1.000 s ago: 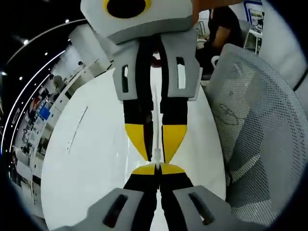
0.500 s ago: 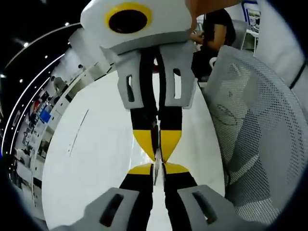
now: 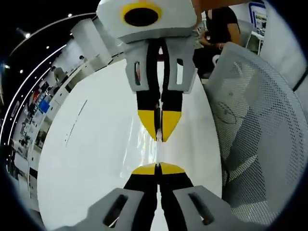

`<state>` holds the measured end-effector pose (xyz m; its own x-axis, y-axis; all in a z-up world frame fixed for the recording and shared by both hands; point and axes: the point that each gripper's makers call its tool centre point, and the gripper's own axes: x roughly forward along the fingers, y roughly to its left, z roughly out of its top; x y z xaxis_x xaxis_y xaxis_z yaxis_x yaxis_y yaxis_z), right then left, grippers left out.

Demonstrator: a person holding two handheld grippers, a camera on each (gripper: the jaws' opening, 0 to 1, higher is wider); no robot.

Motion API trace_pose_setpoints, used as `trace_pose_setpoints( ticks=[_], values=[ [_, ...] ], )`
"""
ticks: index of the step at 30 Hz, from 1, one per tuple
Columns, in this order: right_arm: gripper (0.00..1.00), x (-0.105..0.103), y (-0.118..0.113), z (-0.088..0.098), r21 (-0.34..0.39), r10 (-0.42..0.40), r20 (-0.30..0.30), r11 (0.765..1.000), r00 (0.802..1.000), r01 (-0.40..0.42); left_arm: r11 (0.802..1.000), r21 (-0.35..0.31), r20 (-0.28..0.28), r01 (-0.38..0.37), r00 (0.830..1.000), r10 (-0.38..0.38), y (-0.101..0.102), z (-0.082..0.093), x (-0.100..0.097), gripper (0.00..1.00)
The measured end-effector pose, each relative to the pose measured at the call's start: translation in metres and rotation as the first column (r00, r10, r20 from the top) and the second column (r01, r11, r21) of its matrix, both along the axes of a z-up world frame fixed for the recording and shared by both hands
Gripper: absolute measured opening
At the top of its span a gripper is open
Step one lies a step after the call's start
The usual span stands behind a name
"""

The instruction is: Open the resealable bag by pulling the two sides of the seal apart until the entire bag opening is separated and visibly accessible.

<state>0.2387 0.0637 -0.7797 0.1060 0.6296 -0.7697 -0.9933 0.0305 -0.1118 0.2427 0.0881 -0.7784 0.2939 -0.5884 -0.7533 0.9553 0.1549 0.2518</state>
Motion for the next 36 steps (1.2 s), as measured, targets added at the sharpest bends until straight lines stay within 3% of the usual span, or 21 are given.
trace_pose_setpoints(
  ticks=[36],
  values=[
    [0.00,0.010,-0.071,-0.010,-0.099,-0.059,0.034,0.993,0.998,0.062,0.999,0.013,-0.039,-0.044,0.998,0.044,0.002,-0.003,0.004,0.00]
  ],
)
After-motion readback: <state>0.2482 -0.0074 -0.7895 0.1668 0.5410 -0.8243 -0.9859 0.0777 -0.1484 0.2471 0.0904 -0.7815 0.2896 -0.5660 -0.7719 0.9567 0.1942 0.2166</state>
